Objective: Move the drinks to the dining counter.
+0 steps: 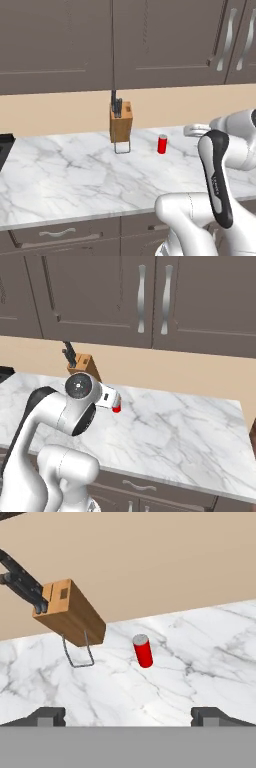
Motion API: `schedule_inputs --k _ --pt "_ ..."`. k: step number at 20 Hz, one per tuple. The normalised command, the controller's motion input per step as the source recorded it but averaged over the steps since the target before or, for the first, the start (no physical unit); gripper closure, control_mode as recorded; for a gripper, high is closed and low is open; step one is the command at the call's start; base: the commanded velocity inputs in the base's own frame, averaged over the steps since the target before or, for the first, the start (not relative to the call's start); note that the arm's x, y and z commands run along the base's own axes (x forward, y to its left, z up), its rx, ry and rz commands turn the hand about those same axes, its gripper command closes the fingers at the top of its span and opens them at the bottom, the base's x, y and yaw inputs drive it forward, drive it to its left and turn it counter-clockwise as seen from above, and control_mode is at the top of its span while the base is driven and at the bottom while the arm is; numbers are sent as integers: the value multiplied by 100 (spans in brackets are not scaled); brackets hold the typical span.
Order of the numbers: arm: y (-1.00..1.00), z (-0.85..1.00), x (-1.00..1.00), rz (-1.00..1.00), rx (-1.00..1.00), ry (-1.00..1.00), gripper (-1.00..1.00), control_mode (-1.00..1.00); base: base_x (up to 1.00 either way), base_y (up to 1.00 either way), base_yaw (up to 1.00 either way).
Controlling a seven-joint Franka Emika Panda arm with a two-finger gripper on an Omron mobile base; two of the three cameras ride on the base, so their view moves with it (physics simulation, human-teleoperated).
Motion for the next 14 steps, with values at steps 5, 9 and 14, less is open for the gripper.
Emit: schedule_inputs --k 5,9,14 --pt "0 -32 8 0 -5 0 -100 -100 0 0 0" --pt "0 -18 10 0 0 0 -100 -100 0 0 0" --pt "8 0 12 0 0 0 -100 -100 0 0 0"
